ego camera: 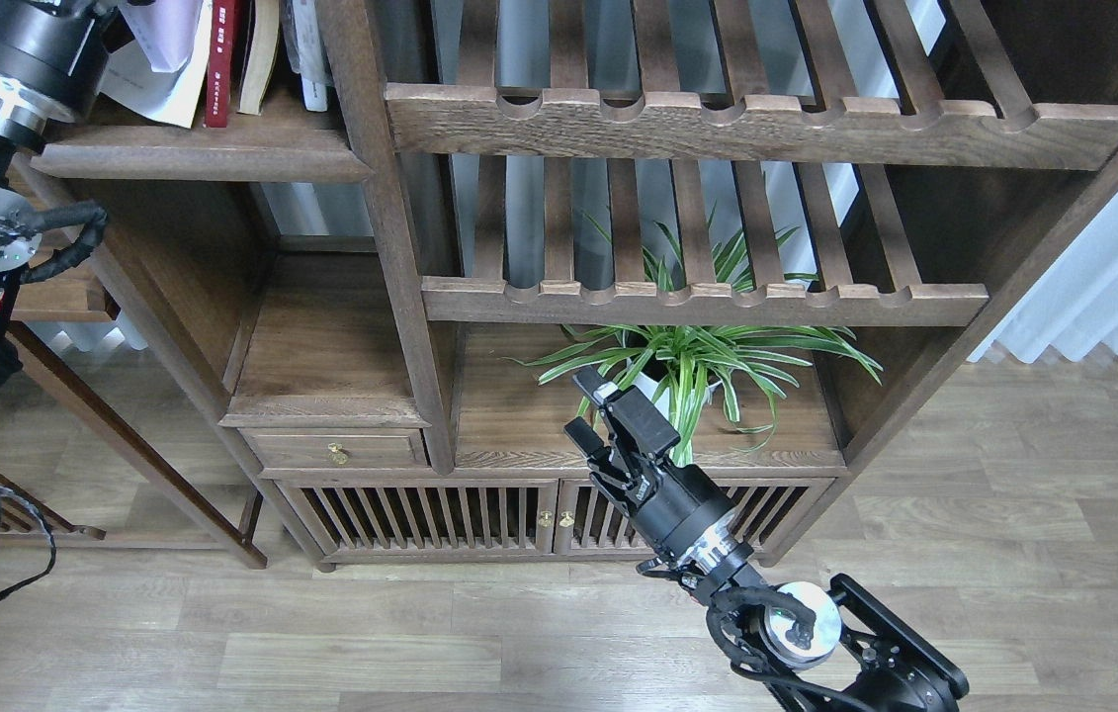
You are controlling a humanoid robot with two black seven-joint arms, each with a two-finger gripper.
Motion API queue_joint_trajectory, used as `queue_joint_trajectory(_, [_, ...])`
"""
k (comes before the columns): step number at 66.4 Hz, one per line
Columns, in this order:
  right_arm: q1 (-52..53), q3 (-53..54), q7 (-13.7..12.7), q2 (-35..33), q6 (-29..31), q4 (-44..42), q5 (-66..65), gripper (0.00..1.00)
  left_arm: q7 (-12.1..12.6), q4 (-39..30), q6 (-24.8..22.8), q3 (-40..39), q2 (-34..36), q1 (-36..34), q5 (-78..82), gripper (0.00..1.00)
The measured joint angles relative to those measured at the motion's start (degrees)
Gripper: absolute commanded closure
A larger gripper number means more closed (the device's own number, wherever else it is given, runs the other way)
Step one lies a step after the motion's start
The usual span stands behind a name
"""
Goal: Organize books on shelf
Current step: 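Push the white book upright into the upper side shelf with the left gripper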
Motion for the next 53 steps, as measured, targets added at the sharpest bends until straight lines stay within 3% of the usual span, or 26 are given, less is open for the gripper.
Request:
queue_joint_trajectory(16, [0.0,0.1,0.0,0.0,0.23,0.0,0.06,0.01,-0.05,8.28,0.0,4.58,-0.12,-7.17,-0.13,0.98])
queue_joint_trajectory(37, [0.0,0.23,0.08,0.0,0.85,0.0,0.13,0.01,-0.64,11.82,0.0,5.31,-1.51,-7.96,-0.16,0.98])
queue_joint_trajectory(47, [0.0,0.24,0.09,0.0,0.94,0.0,0.13,0.01,-0.7,11.88,0.0,5.45,-1.56,-7.98,-0.31,0.93])
queue_joint_trajectory(53, [-0.01,0.24,0.09,0.0,1.18,0.06,0.13,0.01,-0.77,11.88,0.0,5.45,-1.91,-7.98,-0.46,0.85])
